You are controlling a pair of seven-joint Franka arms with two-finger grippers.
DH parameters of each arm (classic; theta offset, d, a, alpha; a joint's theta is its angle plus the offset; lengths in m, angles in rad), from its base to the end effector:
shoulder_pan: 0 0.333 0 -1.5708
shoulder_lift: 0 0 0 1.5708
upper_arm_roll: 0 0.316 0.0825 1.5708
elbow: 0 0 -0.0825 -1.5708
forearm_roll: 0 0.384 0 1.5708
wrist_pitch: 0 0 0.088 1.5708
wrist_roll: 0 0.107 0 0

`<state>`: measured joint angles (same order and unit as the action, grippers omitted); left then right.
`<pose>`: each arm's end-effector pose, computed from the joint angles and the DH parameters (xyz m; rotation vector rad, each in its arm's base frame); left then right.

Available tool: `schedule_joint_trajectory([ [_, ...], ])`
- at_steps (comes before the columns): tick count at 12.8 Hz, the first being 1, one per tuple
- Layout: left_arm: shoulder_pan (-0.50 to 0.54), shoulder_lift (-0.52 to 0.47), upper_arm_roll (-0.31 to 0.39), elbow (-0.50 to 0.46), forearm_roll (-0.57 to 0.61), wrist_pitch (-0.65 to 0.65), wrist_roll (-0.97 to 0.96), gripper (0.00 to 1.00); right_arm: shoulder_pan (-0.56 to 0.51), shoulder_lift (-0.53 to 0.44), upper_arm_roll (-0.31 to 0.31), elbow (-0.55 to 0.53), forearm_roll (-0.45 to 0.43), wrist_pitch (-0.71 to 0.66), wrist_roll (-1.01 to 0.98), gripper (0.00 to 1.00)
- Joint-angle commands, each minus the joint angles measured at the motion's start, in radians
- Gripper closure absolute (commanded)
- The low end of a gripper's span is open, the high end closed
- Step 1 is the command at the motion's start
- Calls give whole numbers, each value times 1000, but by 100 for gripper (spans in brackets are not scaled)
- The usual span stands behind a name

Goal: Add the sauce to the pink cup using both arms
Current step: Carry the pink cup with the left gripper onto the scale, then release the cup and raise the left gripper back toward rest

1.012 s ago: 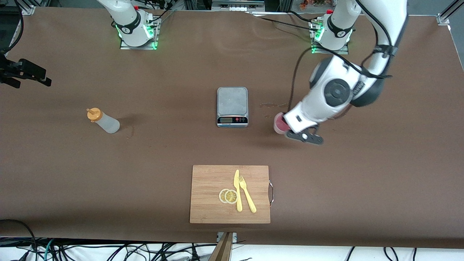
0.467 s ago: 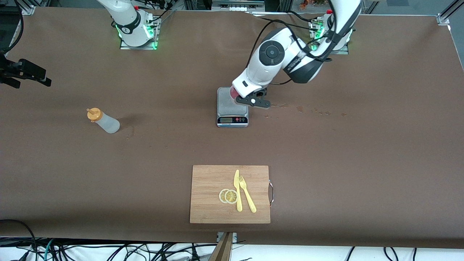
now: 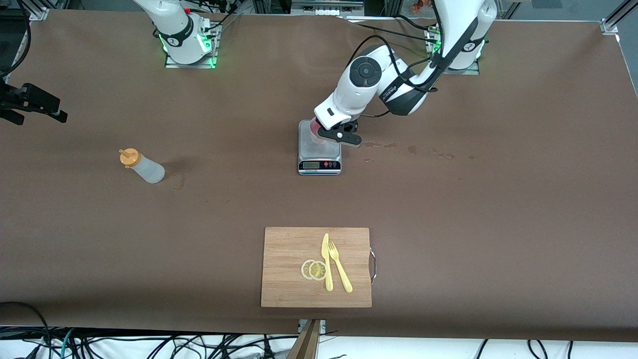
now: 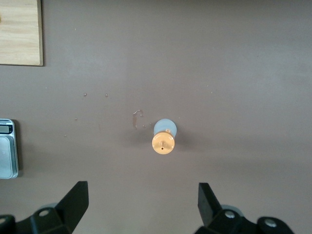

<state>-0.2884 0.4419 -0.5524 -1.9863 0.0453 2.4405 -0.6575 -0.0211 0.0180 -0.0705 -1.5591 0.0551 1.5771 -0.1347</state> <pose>0.4225 -0.4499 0.2788 2.9337 -0.2421 -0.1097 0.5589 -0.0451 0.6207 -3.0874 -0.0660 -0.0095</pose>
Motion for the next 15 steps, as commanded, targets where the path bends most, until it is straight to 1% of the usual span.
schedule_joint_trajectory([
  [1, -26, 6, 11, 0, 36, 12, -16, 100, 1, -4, -3, 5, 0, 24, -2, 0],
  [3, -32, 6, 11, 0, 38, 11, -28, 100, 3, -6, -3, 5, 0, 20, -2, 0],
  [5, -70, 8, 54, 0, 38, 9, -34, 100, 3, -6, -3, 5, -1, 12, -13, 0],
  [6, -72, 9, 55, 0, 38, 11, -34, 100, 3, -9, -3, 5, -1, 12, -13, 0],
  [8, -72, 12, 55, 0, 38, 8, -34, 97, 1, -7, -5, 10, -3, 15, -14, 0],
  [9, -72, 14, 55, 0, 36, 6, -34, 91, 0, -4, -8, 17, -3, 18, -16, 0],
  [10, -72, 14, 55, 0, 34, 5, -37, 73, 0, -3, -14, 22, -1, 18, -19, 0],
  [11, -69, 12, 55, 0, 28, 5, -39, 44, 0, -4, -17, 22, -1, 18, -19, 0],
  [12, -66, 9, 55, 0, 30, 5, -33, 1, 0, -4, -19, 22, 0, 18, -19, 0],
  [14, -58, -11, 52, 6, 28, -4, -42, 0, 1, -3, -17, 22, -4, 21, -16, 0],
  [15, -51, -35, 52, 6, 25, -38, -42, 0, 3, -4, -15, 22, -6, 15, -19, 0],
])
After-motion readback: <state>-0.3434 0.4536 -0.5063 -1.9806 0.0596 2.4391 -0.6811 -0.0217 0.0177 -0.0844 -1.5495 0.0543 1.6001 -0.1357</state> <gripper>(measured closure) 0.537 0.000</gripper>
